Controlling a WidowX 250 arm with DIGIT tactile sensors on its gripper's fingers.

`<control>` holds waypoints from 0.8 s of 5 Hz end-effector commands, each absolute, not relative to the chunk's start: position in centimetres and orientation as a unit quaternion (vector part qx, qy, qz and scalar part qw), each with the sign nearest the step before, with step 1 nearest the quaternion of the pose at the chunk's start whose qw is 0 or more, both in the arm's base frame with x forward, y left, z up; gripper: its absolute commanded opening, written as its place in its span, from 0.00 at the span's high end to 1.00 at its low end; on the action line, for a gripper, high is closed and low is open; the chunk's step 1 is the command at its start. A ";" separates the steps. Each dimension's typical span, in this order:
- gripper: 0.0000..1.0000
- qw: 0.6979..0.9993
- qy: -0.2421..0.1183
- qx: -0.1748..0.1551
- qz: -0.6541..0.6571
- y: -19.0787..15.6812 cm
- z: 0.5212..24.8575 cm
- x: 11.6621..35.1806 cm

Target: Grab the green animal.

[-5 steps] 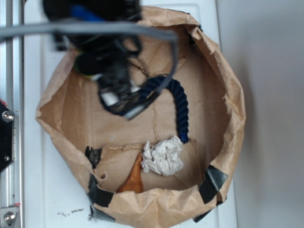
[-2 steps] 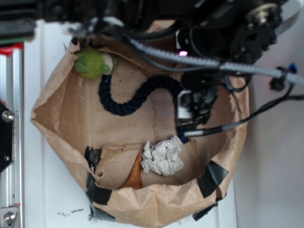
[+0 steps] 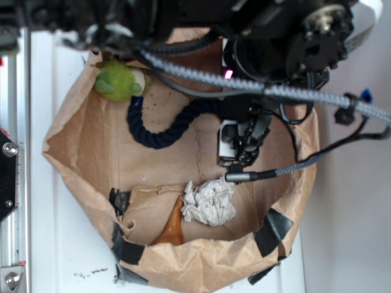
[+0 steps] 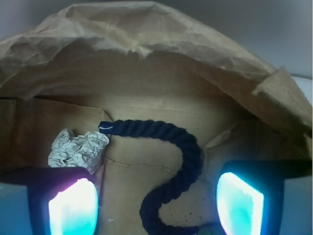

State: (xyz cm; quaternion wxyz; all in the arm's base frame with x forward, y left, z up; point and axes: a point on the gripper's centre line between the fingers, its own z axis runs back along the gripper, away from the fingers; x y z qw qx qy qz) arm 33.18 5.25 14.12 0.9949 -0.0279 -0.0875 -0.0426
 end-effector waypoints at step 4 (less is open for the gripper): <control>0.00 0.972 -0.136 0.007 -0.193 7.0 14.9 27.5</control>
